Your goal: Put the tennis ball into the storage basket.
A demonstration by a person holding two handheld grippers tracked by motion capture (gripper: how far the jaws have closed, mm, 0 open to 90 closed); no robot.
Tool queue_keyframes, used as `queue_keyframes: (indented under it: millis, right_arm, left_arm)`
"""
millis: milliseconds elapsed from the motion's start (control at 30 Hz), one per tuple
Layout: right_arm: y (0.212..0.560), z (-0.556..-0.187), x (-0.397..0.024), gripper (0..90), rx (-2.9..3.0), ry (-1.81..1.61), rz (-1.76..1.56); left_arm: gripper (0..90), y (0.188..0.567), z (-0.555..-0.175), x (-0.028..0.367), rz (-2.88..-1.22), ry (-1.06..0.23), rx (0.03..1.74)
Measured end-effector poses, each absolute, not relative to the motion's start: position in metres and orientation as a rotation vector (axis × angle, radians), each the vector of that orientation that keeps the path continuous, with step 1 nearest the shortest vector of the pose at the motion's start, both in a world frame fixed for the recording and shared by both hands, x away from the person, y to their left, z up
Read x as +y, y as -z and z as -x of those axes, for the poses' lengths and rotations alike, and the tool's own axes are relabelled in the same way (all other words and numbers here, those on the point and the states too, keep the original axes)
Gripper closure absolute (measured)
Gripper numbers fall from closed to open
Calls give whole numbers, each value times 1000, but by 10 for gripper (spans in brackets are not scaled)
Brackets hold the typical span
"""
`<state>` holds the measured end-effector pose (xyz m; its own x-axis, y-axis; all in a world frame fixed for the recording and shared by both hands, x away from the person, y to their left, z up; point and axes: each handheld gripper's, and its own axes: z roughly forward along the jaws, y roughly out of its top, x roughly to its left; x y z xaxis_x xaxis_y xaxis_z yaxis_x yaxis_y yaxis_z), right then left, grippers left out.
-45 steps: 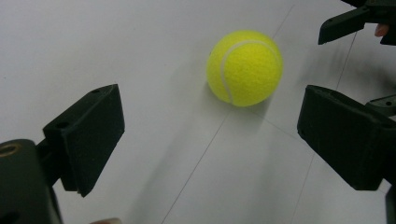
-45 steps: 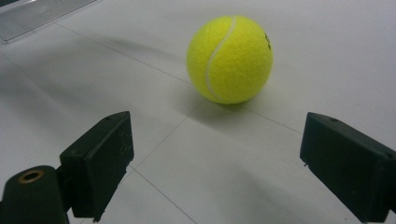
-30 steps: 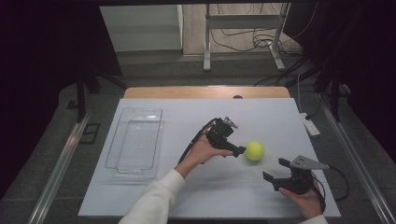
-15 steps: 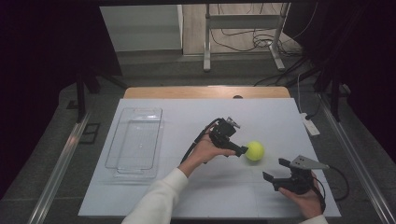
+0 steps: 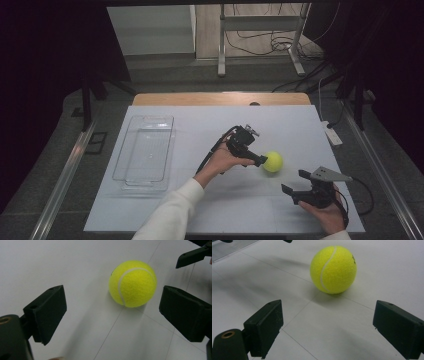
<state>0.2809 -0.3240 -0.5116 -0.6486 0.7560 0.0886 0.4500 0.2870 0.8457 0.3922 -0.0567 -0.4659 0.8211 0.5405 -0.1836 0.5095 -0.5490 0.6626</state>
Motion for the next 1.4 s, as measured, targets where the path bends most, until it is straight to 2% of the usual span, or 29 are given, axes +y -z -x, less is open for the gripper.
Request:
queue_keyframes:
  millis: [1400]
  right_arm:
    - [512, -280, -325, 97, 2236, -1301, -1092]
  left_arm:
    - [68, 484, -401, -110, -2298, 14, 756]
